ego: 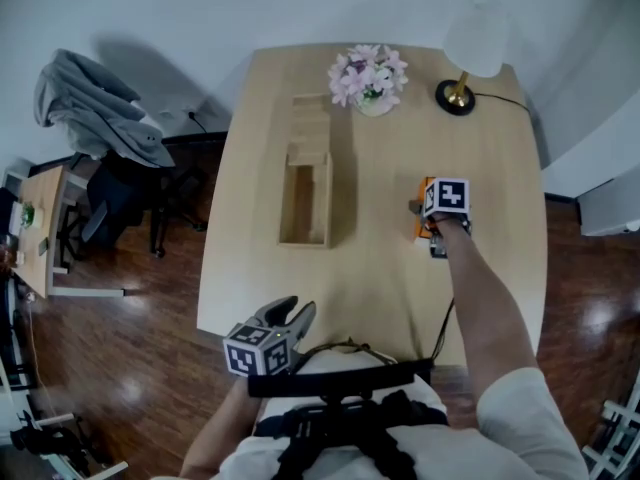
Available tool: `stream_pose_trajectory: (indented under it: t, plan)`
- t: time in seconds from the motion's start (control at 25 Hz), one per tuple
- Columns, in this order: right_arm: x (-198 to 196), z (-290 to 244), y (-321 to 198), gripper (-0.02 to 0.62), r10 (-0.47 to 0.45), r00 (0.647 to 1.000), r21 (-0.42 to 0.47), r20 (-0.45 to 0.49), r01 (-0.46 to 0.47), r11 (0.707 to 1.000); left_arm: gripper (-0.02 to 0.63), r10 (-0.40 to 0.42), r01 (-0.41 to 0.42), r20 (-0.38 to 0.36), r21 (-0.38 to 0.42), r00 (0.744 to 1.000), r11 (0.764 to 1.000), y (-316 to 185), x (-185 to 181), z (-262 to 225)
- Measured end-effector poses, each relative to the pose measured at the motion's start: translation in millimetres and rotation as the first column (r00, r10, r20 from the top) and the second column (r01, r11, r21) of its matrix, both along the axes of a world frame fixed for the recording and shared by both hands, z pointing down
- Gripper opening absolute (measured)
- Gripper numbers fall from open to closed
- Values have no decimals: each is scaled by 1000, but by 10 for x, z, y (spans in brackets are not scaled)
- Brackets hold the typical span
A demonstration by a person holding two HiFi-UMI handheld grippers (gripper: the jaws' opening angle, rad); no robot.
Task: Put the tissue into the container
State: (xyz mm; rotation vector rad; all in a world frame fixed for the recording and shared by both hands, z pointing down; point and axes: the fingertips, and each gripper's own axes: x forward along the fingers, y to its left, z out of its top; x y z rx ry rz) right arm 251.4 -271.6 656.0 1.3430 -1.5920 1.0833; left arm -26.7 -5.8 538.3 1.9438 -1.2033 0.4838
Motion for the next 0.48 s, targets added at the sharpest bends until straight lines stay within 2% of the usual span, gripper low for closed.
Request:
stream_pose_trajectory:
  t: [0.2, 0.36, 0.48]
  plan:
    - [1, -61, 0, 505, -11, 1000, 17, 12, 11, 1000, 169, -24, 24, -18, 0, 1000, 1000, 14, 28, 28]
    - [-34, -187, 10, 505, -23, 999, 46, 28, 21, 999, 170, 0, 0, -31, -1, 1000, 1000, -36, -3, 42]
    - [-16, -218, 71, 505, -22, 1000, 33, 11, 22, 999, 170, 31, -32, -43, -3, 999, 999, -87, 13, 44]
